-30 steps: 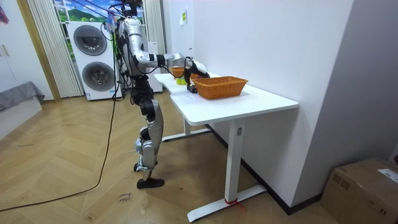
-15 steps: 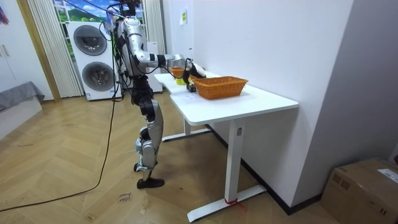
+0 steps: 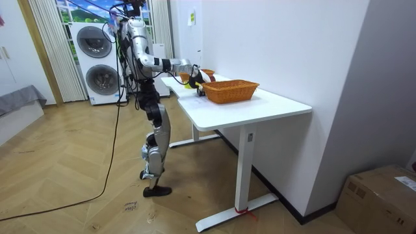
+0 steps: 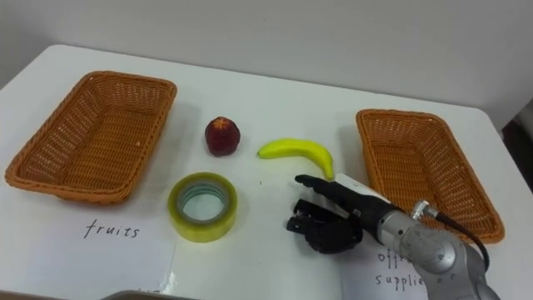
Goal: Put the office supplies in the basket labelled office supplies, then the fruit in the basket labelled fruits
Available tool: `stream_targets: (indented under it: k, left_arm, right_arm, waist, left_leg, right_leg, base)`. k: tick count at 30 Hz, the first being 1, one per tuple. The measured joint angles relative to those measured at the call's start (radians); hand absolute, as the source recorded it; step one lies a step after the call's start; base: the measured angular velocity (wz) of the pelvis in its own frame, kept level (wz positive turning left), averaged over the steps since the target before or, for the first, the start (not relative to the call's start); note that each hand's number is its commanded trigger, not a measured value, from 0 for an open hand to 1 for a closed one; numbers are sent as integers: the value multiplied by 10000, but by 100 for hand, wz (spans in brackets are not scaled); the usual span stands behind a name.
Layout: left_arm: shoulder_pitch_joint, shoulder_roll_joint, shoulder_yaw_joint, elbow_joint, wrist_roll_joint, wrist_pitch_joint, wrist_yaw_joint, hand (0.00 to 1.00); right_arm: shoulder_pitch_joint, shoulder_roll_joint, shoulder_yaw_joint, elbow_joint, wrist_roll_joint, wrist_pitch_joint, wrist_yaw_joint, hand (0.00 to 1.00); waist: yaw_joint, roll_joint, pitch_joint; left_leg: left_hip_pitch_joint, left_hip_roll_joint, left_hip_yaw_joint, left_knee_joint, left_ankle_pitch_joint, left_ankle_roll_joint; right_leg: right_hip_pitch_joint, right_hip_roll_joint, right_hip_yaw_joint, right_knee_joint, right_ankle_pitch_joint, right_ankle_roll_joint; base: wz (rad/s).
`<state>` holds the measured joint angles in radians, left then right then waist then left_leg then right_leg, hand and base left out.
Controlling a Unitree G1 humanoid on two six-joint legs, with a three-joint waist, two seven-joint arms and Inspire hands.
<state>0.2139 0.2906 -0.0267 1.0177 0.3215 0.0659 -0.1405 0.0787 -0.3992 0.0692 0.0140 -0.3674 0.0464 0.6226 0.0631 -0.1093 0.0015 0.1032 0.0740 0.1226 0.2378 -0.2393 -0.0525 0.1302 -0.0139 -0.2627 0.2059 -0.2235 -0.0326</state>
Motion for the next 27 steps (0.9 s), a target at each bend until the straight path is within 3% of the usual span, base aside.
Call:
stream_targets:
  k: [10,18,27]
  left_arm:
    - [-13,1,-190,36,-25,-19,79,0]
    - [32,-10,-211,36,-44,-72,126,0]
    - [161,-106,-56,35,-26,-67,231,0]
  right_arm:
    - [-137,-7,1,-262,-78,-9,-28,0]
    - [-153,-19,-66,-1207,-49,-36,-142,0]
    - [-150,-14,-269,-1978,-81,-25,-597,0]
  waist:
    - [-36,-73,65]
    - [-74,43,134]
    - [-95,74,109]
  left_leg:
    - [3,-12,52,-17,-1,1]
    - [-23,-9,53,-25,0,0]
    - [-24,-8,61,-37,0,0]
  right_leg:
    - [-25,-6,73,-15,-4,5]
    - [-32,-1,73,-44,-1,7]
    - [-91,-2,109,-29,0,8]
  base:
    - [-1]
    - [0]
    - [0]
